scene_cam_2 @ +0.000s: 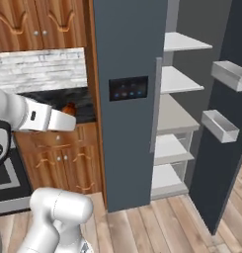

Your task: Take the cheese, chicken drumstick, and bell pepper from the fridge and place them on the plate on the dining counter to create an appetizer plate.

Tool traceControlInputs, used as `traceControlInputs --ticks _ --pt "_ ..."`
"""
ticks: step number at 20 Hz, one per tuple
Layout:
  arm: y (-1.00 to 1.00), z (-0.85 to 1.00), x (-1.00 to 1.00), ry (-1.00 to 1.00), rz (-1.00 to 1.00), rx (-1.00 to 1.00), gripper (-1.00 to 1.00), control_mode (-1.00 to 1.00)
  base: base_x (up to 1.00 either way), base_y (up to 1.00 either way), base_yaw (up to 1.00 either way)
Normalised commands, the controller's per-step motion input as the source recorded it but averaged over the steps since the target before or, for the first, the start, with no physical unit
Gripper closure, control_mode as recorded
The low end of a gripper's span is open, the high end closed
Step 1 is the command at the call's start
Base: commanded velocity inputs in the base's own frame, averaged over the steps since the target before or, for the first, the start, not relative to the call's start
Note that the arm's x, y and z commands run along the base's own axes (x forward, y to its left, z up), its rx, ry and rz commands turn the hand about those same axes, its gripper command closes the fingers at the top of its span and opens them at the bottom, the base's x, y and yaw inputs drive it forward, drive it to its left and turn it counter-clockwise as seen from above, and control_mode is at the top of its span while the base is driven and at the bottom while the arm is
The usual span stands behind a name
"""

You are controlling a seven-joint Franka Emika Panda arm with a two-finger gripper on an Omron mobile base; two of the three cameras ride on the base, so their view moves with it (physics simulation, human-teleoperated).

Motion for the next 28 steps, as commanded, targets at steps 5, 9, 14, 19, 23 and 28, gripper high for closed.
traceControlInputs --ticks 5,9,14,19,23,28 --pt "0.00 0.00 0.00 0.00 0.00 0.00 1.00 1.00 -0.66 0.63 -0.58" --pt "0.00 0.00 0.00 0.00 0.00 0.00 1.00 1.00 -0.35 0.30 -0.77" --pt "0.00 0.00 0.00 0.00 0.00 0.00 1.00 1.00 -0.30 0.32 -0.77" --pt "0.00 0.00 0.00 0.00 0.00 0.00 1.00 1.00 -0.42 0.36 -0.74" --pt "0.00 0.00 0.00 0.00 0.00 0.00 1.00 1.00 -0.89 0.50 -0.62" --pt "0.00 0.00 0.00 0.00 0.00 0.00 1.00 1.00 -1.00 0.74 -0.44"
